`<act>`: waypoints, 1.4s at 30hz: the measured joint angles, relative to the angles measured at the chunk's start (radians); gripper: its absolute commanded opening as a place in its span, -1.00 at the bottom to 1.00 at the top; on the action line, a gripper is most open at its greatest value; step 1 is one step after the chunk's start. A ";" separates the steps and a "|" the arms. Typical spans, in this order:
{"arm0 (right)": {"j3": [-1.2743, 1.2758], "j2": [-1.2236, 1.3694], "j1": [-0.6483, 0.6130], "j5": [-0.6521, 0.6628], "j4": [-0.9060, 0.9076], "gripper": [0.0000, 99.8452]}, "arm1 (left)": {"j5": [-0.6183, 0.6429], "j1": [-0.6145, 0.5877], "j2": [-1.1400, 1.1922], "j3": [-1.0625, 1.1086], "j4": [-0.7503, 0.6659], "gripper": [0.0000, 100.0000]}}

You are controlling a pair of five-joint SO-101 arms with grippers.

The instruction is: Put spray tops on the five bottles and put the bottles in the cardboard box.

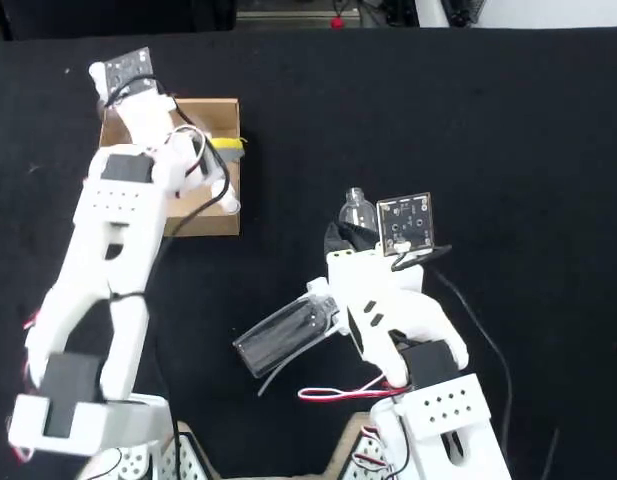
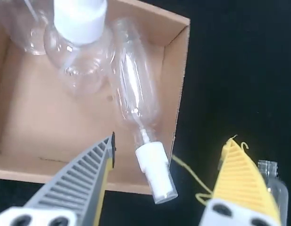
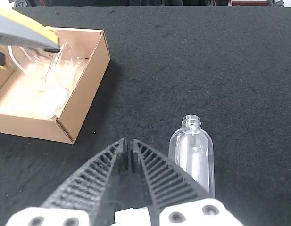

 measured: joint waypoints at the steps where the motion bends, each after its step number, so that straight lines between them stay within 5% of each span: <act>1: 0.000 0.000 0.000 0.000 0.000 -0.98 | 0.017 0.000 0.025 -0.018 0.006 -0.32; 42: 0.000 0.000 0.000 0.000 0.000 -0.98 | 0.049 -0.049 0.563 -0.420 0.014 -0.32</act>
